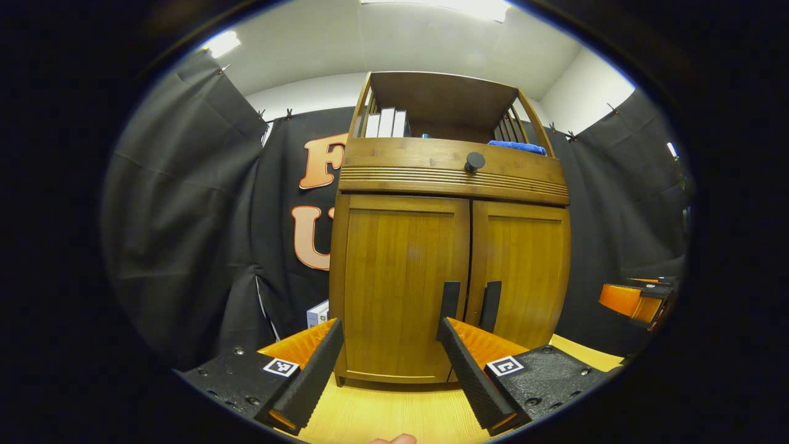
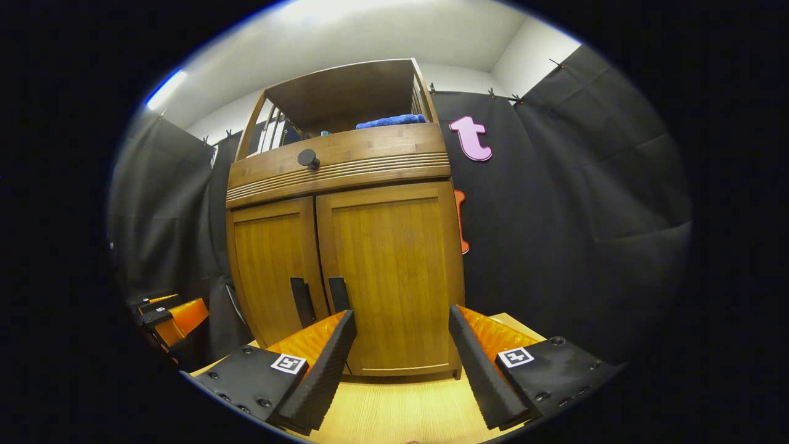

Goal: Open the right door of the double-door shoe cabinet with the right hand, and open the left door with the left hand.

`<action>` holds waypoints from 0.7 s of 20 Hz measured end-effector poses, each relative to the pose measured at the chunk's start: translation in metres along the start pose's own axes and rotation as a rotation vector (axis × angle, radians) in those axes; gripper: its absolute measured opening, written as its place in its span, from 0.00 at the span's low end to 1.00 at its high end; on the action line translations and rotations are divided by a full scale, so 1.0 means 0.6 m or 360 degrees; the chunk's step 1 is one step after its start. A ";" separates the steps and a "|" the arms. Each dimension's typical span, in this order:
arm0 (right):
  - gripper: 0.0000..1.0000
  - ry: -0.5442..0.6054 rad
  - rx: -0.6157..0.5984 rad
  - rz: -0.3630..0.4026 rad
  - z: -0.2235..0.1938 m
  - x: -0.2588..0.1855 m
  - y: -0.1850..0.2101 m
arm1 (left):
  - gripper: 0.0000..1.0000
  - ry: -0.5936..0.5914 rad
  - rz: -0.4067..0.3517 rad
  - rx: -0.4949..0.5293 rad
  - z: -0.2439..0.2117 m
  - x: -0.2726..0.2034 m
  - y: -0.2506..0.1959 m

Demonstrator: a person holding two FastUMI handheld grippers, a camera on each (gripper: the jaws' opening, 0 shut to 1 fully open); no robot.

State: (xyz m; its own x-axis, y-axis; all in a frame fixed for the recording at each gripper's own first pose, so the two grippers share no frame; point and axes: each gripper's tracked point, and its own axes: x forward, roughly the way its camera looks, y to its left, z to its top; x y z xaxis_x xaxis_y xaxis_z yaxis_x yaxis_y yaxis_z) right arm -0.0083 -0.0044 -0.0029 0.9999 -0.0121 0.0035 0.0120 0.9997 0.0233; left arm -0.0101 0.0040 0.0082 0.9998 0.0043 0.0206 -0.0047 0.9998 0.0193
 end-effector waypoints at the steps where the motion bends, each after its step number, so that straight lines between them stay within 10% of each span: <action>1: 0.98 0.0002 0.0002 -0.0003 -0.001 -0.001 -0.001 | 0.94 -0.0001 -0.0003 0.0006 0.001 0.000 -0.001; 14: 0.98 -0.0011 -0.0028 0.0006 0.007 -0.006 0.000 | 0.94 -0.0014 0.0012 -0.0002 0.006 -0.004 -0.001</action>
State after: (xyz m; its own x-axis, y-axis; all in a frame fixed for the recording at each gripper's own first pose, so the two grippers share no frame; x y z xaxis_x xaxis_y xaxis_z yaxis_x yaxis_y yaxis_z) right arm -0.0119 -0.0046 0.0013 0.9999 -0.0082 0.0106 0.0082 0.9999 0.0060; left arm -0.0128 0.0031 0.0116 0.9995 0.0117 0.0298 -0.0123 0.9998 0.0180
